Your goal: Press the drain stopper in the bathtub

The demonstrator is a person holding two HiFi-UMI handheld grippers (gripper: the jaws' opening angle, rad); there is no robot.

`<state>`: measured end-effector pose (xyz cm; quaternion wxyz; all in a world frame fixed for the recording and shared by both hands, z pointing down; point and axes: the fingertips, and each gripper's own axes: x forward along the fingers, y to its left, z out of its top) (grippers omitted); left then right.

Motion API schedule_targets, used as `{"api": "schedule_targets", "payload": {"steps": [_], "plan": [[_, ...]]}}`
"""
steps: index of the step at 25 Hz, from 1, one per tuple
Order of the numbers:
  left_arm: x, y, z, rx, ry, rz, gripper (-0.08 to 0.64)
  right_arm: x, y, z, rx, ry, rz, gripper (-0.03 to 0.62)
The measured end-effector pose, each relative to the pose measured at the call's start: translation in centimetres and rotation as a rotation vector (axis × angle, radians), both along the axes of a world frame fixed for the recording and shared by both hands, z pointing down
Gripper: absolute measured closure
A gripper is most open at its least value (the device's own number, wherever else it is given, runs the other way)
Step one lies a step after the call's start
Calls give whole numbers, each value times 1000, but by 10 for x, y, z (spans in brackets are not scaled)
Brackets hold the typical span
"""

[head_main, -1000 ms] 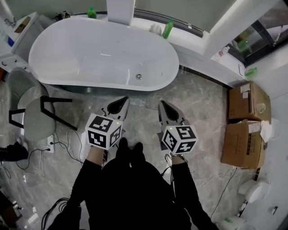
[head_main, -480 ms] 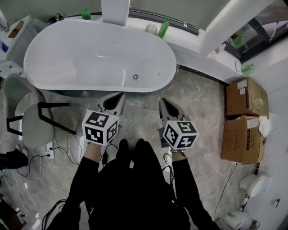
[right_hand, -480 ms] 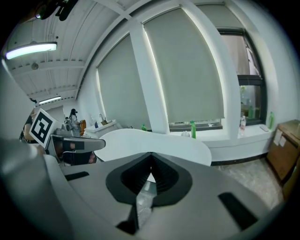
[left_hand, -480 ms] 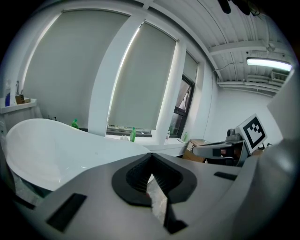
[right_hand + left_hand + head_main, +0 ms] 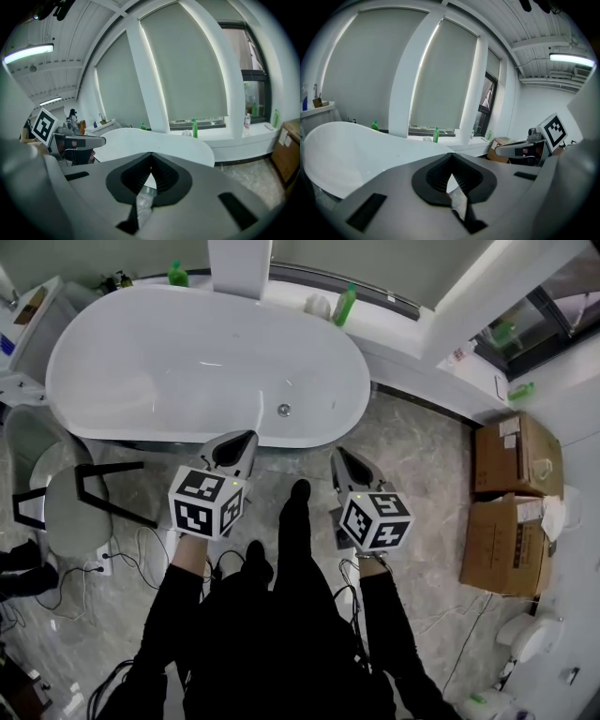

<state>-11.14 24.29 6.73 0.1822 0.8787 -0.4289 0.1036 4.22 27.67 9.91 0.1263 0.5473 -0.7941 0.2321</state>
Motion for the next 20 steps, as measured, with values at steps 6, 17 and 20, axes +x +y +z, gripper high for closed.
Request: {"api": "schedule_targets", "payload": {"steps": [6, 17, 20], "plan": [[9, -46, 15, -33, -15, -38, 555, 9, -58, 8, -12, 7, -47, 592], [43, -134, 55, -130, -80, -83, 555, 50, -152, 47, -103, -7, -96, 591], [51, -157, 61, -148, -89, -102, 555, 60, -171, 53, -115, -15, -107, 591]]}}
